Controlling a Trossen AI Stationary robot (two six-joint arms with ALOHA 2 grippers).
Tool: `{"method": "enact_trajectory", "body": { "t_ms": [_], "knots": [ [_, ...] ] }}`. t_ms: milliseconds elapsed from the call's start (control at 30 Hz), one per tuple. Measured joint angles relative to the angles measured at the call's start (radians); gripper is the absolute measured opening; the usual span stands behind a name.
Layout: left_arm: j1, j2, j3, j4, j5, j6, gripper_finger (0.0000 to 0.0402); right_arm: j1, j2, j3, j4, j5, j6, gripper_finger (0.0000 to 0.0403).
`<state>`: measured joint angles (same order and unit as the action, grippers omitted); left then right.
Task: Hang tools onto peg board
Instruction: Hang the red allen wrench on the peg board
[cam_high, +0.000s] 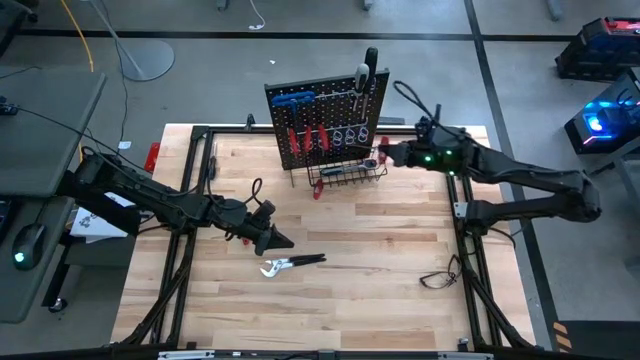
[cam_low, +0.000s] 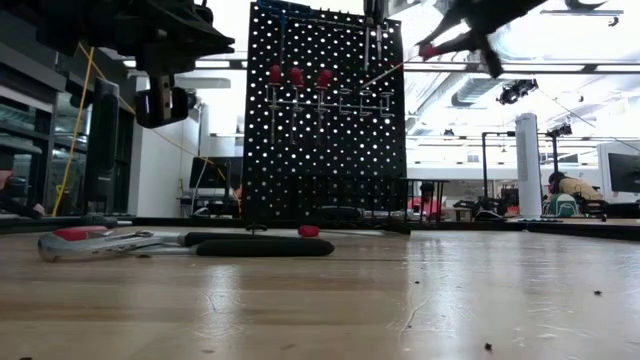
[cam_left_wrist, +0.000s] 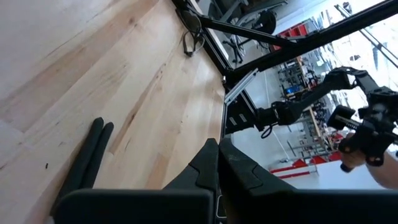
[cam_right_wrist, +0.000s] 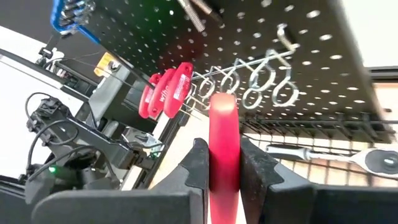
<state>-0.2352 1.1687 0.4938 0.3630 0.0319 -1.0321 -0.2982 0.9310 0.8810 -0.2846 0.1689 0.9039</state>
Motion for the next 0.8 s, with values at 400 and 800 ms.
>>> {"method": "enact_trajectory", "body": {
  "t_ms": [400, 800],
  "knots": [
    [0.001, 0.000, 0.056, -0.006, 0.092, 0.160, 0.0000, 0.077, -0.022, 0.262, -0.347, -0.099, -0.175, 0.0038],
    [0.075, 0.000, 0.109, -0.059, 0.095, 0.252, 0.0000, 0.259, 0.676, 1.252, -1.135, 0.191, -0.774, 0.0038]
  ]
}}
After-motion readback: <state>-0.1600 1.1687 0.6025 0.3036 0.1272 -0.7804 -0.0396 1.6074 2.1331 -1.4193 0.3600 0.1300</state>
